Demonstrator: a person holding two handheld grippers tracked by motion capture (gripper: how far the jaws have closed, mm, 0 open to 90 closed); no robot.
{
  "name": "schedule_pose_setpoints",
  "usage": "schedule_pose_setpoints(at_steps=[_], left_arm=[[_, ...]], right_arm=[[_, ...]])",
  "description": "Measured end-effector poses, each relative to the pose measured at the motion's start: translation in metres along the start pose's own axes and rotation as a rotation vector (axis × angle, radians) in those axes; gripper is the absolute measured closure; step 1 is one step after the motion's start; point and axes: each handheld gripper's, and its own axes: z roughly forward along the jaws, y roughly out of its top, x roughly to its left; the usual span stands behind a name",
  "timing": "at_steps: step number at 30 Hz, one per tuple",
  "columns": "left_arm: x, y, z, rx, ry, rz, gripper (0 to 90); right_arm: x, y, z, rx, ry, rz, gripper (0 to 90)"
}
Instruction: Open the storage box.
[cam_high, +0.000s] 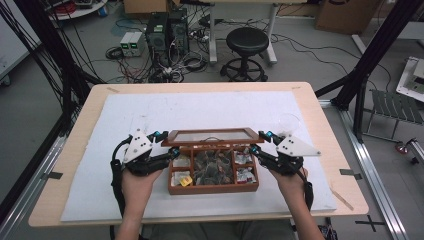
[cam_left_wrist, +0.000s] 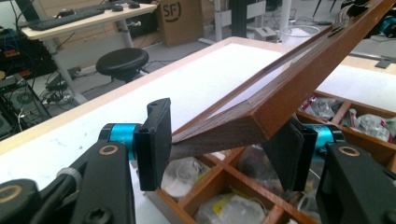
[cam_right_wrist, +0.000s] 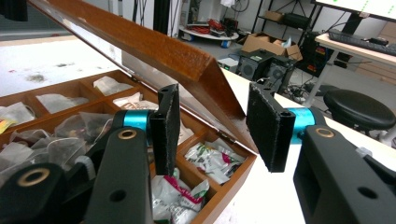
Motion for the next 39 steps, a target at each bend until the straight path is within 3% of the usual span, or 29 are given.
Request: schedule_pose_setpoints(at_steps=[23,33,39], left_arm=[[0.015,0.003,0.022,-0.060,0.070,0.017,49.0],[0.028,0.001,0.037,-0.048,0.085,0.002,50.3],[0.030,-0.002,0.046,-0.047,0.115,0.016,50.8]], right_arm=[[-0.012,0.015,0.030,0.022,-0.044,0.030,53.4],[-0.021,0.016,0.046,0.023,-0.058,0.054,53.5],[-0.022,0.013,0.057,0.038,-0.089,0.037,53.8]])
